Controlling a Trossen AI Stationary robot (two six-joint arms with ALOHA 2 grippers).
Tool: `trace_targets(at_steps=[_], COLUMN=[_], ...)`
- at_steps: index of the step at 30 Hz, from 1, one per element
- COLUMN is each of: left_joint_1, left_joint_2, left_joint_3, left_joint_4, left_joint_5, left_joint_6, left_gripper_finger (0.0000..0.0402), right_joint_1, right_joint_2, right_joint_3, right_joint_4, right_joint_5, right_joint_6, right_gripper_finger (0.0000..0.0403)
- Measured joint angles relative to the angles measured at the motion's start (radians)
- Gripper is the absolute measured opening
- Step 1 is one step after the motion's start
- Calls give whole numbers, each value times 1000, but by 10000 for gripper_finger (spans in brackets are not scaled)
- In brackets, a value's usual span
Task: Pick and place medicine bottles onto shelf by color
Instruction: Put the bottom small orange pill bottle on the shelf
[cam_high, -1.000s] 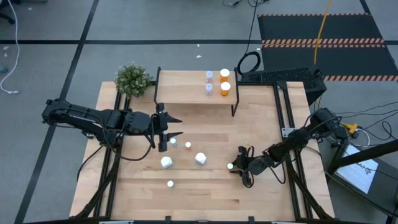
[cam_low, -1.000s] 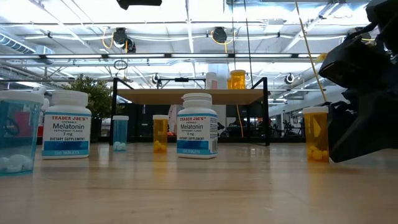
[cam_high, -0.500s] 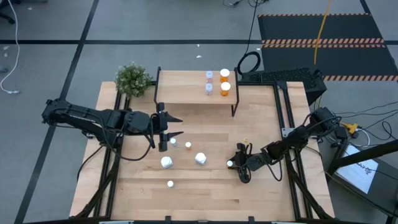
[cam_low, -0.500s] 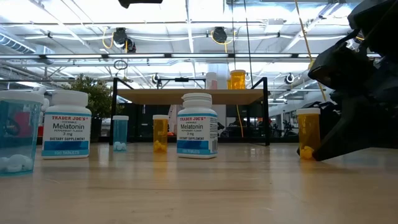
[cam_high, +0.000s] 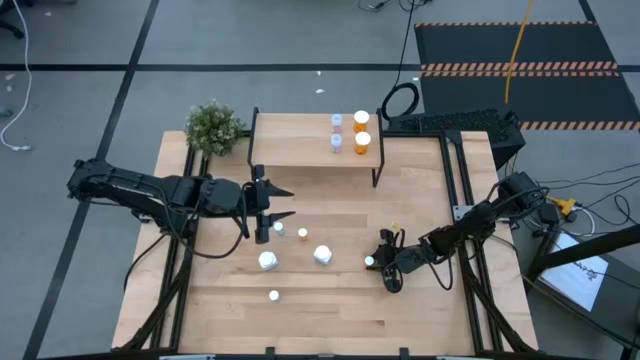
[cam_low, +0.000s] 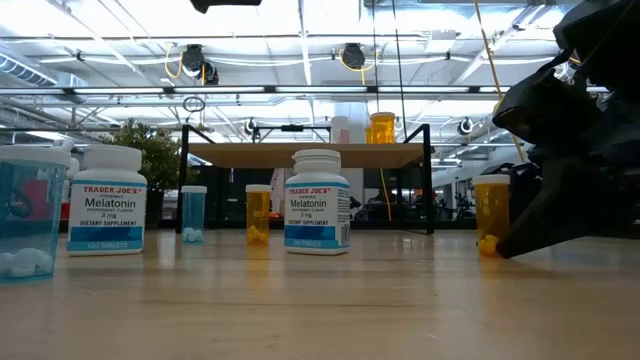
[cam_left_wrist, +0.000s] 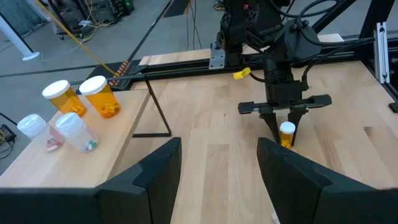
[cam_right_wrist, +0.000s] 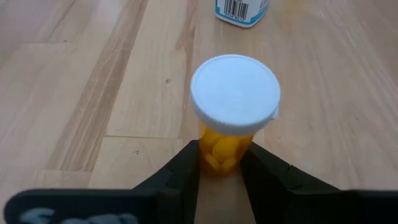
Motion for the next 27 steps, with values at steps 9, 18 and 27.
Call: trace_targets(at_steps=[9,18,27], left_joint_1=[0,0,0], left_joint_2=[0,0,0], left_joint_3=[0,0,0], left_joint_4=[0,19,26], left_joint_5=[0,0,0], left_joint_6=[-1,-2,-2], left_gripper_finger=[209,209,209], right_joint_1=[-1,-31,-123], right_joint_2=[0,-1,-69], right_joint_3=[-1,5,123], right_joint_4=[26,132,22], right_joint_5=[1,2,-52], right_joint_6=[-14,-35,-83], right_gripper_finger=[105,104,106])
